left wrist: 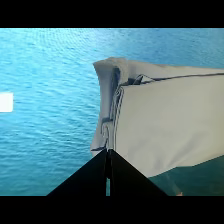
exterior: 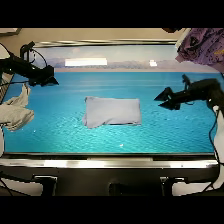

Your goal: Fold the clothes and pants, and hang the long-sleeved shirts on hangers.

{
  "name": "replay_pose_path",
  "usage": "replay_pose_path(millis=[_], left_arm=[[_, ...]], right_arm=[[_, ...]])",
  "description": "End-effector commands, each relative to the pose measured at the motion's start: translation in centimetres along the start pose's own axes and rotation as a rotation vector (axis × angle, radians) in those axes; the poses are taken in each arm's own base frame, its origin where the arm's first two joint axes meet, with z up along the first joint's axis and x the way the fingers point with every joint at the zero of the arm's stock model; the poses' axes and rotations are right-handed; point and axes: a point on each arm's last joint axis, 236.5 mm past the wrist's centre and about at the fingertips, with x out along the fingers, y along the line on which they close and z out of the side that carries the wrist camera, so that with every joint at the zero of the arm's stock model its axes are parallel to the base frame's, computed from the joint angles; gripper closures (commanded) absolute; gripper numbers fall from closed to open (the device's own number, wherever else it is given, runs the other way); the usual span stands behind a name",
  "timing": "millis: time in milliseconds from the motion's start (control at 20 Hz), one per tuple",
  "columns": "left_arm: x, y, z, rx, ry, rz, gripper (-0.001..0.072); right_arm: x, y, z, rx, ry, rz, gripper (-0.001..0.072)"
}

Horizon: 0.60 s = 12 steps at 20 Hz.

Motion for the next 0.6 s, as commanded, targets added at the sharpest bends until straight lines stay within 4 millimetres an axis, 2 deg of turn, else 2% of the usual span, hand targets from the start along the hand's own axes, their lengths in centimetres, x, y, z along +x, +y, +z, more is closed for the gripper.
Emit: replay_pose_path(millis=[0,250,400,450,550], left_arm=[[0.0,0.1,0.0,0.001,-0.002,0.000,0.0689],[0.0,0.1,0.0,0.000,-0.001,0.000,0.0689],[0.0,0.0,0.0,0.002,0.000,0.000,0.0689],[0.0,0.0,0.0,0.002,0.000,0.000,0.0689],[0.0,0.0,0.0,0.002,0.000,0.000,0.0689]], right_arm=[[5.6,-0.8,-2.0,-0.021,0.105,0.043,0.0239],[10.8,0.0,-2.6,-0.036,0.123,0.021,0.0242],[12.1,0.6,-2.5,-0.047,0.106,0.010,0.0383],[12.2,0.8,-2.6,-0.040,0.109,0.008,0.0454],[11.8,1.4,-2.6,-0.046,0.117,0.014,0.0673]])
